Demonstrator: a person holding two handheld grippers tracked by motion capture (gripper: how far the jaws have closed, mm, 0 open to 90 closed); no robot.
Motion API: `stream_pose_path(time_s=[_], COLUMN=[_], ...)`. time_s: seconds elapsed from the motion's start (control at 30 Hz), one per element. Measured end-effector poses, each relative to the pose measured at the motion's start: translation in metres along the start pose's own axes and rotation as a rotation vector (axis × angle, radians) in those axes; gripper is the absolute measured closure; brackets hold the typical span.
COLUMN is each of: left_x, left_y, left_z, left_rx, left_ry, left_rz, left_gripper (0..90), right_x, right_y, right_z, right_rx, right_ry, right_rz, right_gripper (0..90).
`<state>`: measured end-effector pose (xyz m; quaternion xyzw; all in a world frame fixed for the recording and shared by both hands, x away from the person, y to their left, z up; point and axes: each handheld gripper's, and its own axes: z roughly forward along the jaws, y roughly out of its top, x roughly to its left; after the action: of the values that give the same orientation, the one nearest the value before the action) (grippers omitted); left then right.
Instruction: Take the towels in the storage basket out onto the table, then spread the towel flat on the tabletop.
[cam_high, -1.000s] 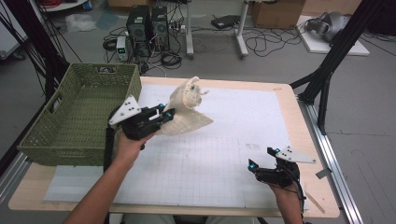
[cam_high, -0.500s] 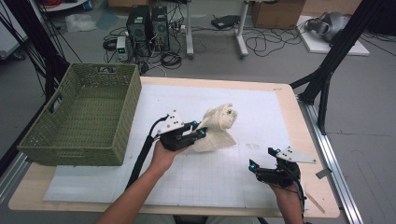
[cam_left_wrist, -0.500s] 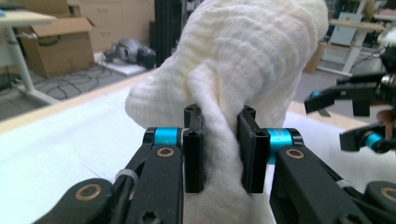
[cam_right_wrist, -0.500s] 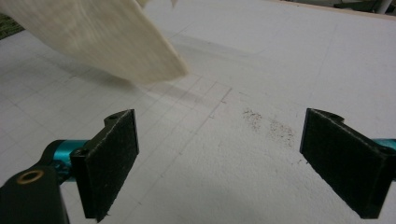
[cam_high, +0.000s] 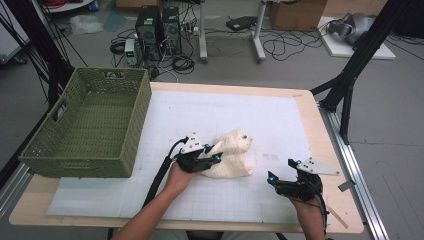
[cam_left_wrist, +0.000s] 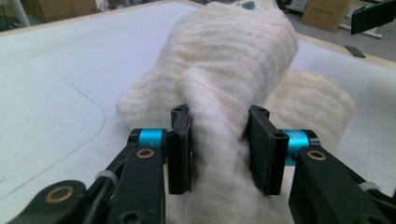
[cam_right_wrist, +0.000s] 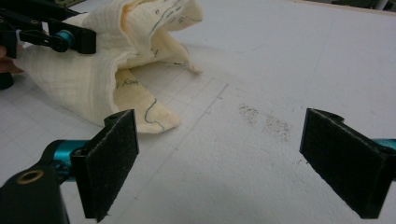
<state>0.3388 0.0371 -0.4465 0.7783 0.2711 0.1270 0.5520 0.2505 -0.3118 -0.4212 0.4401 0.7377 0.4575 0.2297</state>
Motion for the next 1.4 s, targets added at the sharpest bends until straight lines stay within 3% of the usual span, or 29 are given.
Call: stream_pose_path(time_s=[0.2,0.33,0.53,0.63,0.7,0.8,0.97,1.4], left_x=[0.009,0.016,0.023,0.024,0.025,0.021,0.021,0.025], left_y=[0.004,0.005,-0.01,-0.016,-0.018,-0.017,-0.013,-0.014], left_z=[-0.022,-0.044,-0.076,-0.083,-0.085,-0.088,-0.094,-0.107], left_rx=[0.0,-0.031,-0.041,-0.036,-0.038,-0.033,-0.073,-0.114], left_ry=[0.044,0.088,0.11,0.109,0.109,0.103,0.094,0.133], left_rz=[-0.048,-0.076,-0.101,-0.1,-0.109,-0.085,-0.076,-0.103], left_gripper=[34.9,25.1,19.3,19.3,19.3,19.3,19.3,19.3], right_x=[0.001,0.002,0.001,0.002,0.001,0.001,-0.003,0.002], right_y=[0.001,0.001,0.001,0.0,0.001,0.001,-0.002,0.003], right_z=[0.002,0.002,0.004,0.004,0.005,0.005,0.005,0.01], right_rx=[0.0,0.003,0.006,0.014,0.016,0.01,0.016,0.018], right_ry=[0.001,0.002,-0.001,-0.001,-0.005,-0.005,-0.01,0.001], right_rz=[-0.007,-0.002,-0.001,0.003,0.0,0.003,0.021,-0.003], right_gripper=[10.8,10.8,10.8,10.8,10.8,10.9,10.9,10.9])
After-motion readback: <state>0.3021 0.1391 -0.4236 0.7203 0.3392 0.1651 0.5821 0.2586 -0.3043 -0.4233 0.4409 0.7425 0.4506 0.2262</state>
